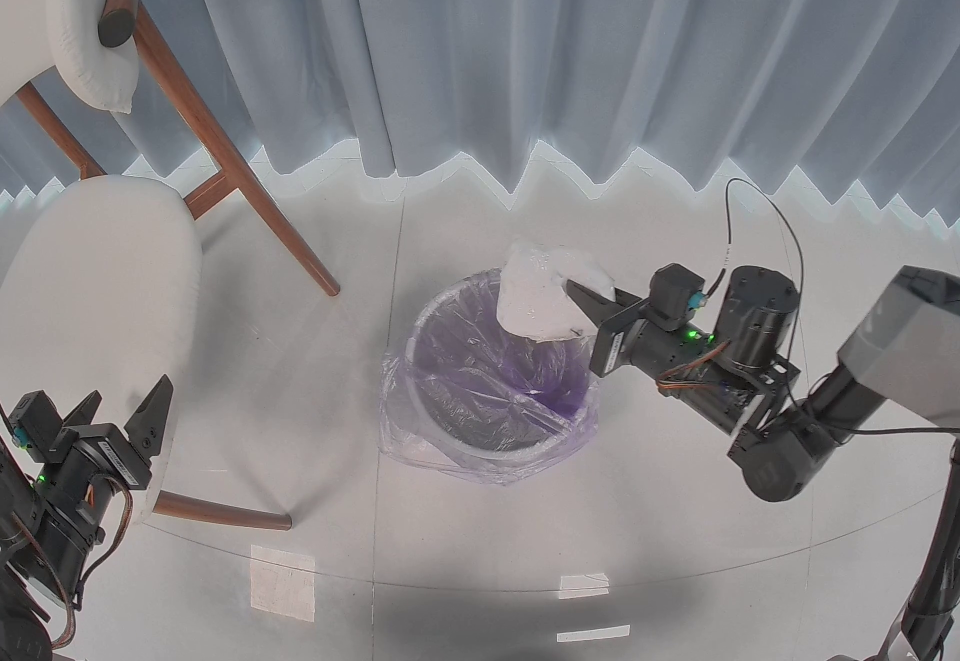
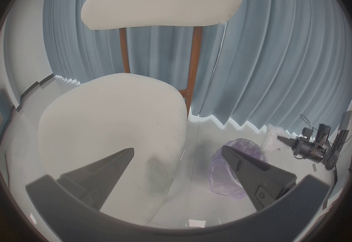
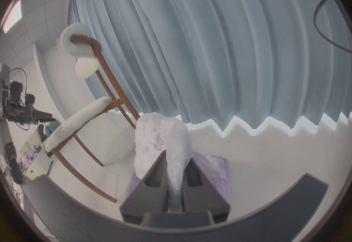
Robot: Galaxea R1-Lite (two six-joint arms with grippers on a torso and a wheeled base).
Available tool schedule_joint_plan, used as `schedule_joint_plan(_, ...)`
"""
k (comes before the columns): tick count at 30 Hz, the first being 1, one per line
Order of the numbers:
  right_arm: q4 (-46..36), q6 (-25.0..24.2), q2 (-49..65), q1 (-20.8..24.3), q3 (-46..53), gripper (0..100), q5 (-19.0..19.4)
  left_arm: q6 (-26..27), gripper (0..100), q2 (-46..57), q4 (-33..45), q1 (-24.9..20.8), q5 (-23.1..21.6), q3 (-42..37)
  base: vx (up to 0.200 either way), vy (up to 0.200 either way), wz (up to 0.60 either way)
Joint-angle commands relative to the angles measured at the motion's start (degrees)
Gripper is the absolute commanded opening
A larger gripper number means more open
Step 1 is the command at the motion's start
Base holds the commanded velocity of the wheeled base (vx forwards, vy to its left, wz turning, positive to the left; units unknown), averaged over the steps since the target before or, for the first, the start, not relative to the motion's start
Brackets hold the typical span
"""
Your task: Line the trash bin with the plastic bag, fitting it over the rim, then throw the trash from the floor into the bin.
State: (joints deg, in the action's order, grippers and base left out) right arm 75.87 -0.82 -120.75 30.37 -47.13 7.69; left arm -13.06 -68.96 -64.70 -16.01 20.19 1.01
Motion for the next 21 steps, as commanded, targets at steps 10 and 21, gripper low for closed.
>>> schedule_joint_plan(10, 1.73, 3.81, -16.36, -0.40, -13.25, 0, 0.66, -0.13, 100, 0.67, 0.18, 3.61, 0.12, -1.01, 0.000, 0.000, 0.00)
schedule_joint_plan(21, 2.35, 4.95, -20.49, -0.66, -13.16, 0, 0.57, -0.13, 100, 0.67, 1.85, 3.61, 0.03, -1.01, 0.000, 0.000, 0.00)
